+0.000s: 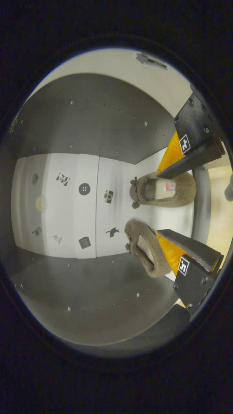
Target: Open the shoe cabinet door, grab the shoes and put them into the shoe cabinet, then close the shoe cabinet door.
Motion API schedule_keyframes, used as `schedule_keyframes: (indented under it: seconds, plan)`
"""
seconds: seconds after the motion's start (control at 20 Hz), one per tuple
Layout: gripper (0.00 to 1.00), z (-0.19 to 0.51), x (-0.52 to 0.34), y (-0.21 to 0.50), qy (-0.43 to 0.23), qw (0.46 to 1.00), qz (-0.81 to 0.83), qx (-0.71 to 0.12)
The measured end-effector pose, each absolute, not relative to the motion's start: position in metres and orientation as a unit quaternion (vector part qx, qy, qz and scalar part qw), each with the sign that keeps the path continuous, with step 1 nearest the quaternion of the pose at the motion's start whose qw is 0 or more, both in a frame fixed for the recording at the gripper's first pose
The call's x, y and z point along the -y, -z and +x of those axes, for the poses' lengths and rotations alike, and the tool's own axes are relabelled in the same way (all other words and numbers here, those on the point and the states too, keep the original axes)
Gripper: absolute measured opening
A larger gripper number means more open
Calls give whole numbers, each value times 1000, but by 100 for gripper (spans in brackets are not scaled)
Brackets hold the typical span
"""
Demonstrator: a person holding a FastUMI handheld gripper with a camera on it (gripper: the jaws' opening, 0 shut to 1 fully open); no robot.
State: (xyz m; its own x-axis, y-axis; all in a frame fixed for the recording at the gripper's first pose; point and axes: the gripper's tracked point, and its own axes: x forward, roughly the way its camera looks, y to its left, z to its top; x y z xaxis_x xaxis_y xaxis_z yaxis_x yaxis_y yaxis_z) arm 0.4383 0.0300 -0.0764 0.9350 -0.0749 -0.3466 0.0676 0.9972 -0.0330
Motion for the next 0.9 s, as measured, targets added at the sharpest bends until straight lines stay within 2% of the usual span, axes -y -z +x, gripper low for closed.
schedule_keyframes:
  seconds: [0.4, 0.6, 0.9]
  plan:
    - [100, 277, -70, 29, -11, 996, -26, -83]
    - [100, 186, -81, 24, -46, 996, -29, -64]
    - [100, 63, -40, 24, -54, 997, -34, -50]
